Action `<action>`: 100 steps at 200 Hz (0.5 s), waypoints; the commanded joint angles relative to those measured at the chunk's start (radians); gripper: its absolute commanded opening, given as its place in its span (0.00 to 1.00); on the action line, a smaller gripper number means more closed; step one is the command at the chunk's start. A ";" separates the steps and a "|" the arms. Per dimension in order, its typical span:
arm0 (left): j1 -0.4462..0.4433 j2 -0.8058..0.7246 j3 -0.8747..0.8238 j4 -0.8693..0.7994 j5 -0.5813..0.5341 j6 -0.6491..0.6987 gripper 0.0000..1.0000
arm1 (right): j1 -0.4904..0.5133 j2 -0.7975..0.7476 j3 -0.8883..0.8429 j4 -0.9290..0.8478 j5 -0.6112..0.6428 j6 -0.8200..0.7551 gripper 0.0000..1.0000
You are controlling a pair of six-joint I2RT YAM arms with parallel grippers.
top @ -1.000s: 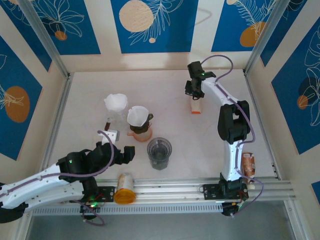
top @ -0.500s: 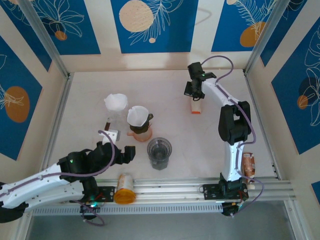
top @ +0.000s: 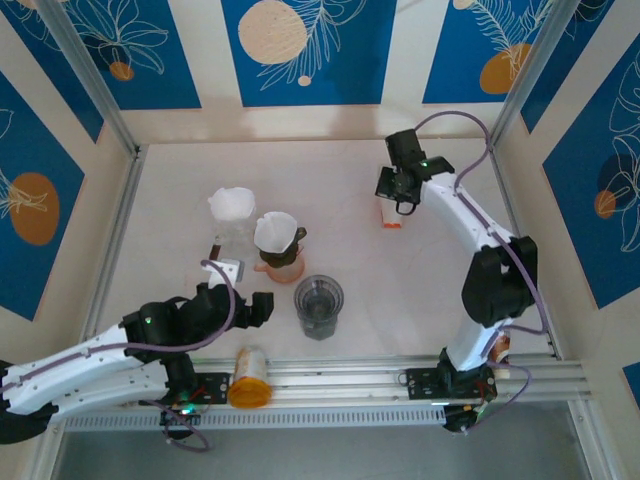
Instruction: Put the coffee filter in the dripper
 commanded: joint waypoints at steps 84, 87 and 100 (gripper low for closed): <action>0.004 -0.029 0.004 -0.005 0.008 -0.006 1.00 | 0.164 -0.516 -0.263 -0.069 -0.154 -0.004 0.00; 0.004 -0.029 0.003 -0.007 0.006 -0.007 1.00 | 0.170 -0.525 -0.263 -0.075 -0.162 -0.005 0.00; 0.004 -0.034 0.002 -0.007 0.004 -0.007 1.00 | 0.205 -0.576 -0.265 -0.103 -0.190 -0.014 0.00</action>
